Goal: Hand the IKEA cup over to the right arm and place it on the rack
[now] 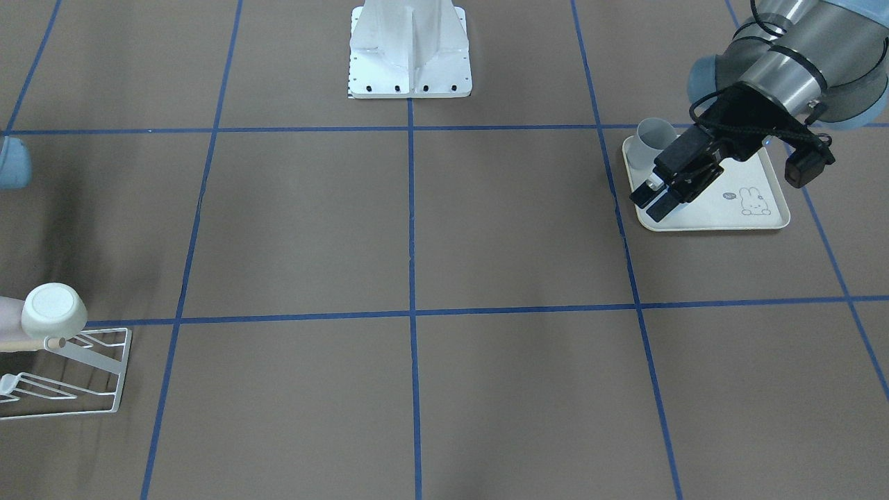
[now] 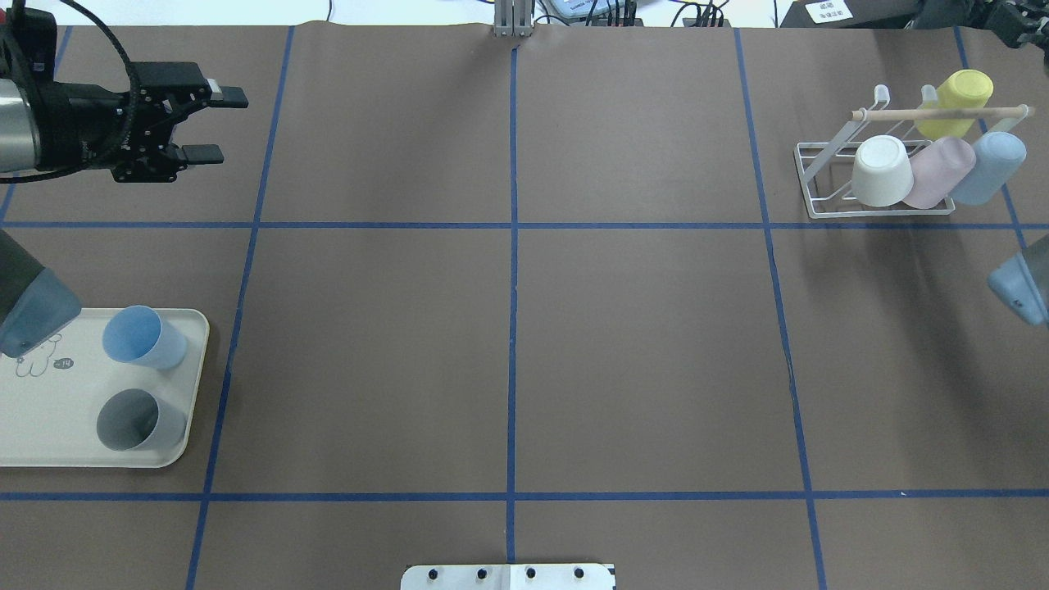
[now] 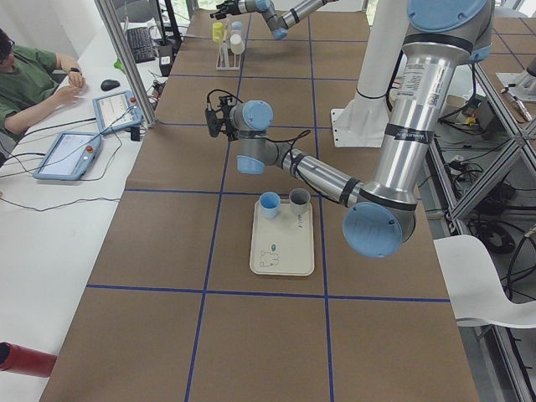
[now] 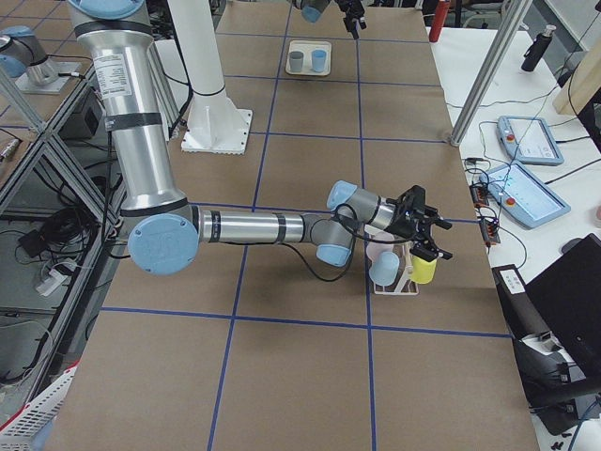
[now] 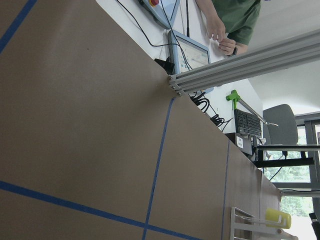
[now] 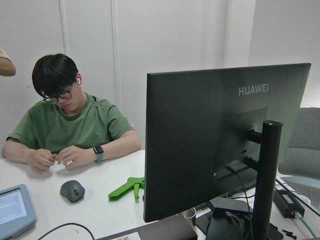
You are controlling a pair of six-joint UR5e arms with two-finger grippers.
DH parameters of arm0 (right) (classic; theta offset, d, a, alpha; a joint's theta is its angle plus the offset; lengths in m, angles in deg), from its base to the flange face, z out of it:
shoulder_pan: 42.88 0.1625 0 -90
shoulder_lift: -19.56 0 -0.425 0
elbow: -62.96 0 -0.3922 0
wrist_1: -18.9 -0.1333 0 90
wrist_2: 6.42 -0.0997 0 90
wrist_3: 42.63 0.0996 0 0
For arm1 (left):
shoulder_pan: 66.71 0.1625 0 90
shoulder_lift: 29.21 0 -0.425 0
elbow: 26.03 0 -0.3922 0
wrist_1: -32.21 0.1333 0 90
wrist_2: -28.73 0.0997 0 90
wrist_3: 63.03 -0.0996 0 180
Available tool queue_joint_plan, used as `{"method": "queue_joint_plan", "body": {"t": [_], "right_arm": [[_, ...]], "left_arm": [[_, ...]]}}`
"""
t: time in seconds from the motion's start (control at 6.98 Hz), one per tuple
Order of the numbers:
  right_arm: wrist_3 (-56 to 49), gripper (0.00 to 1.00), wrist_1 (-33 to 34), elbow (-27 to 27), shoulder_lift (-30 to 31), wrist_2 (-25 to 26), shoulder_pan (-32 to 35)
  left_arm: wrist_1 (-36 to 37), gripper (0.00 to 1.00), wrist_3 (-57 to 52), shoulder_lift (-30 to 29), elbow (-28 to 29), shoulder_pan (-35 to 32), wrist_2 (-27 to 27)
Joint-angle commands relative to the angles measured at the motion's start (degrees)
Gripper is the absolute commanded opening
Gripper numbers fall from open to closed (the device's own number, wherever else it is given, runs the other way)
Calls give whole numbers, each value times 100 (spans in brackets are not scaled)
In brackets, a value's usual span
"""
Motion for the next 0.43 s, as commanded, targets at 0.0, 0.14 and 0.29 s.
{"method": "queue_joint_plan", "body": {"t": [0.0,0.14,0.29], "right_arm": [[667,100,240,-677,47,-490,107],[1090,100,642,-1265,160,-815,99],[1590,100,1038,-1845,205,-1192,99]], "left_arm": [[9,100,-523,288,18,-268,-449],[44,100,-884,438,105,-714,-896],[227,100,-1166,466,288,-1275,-1614]]}}
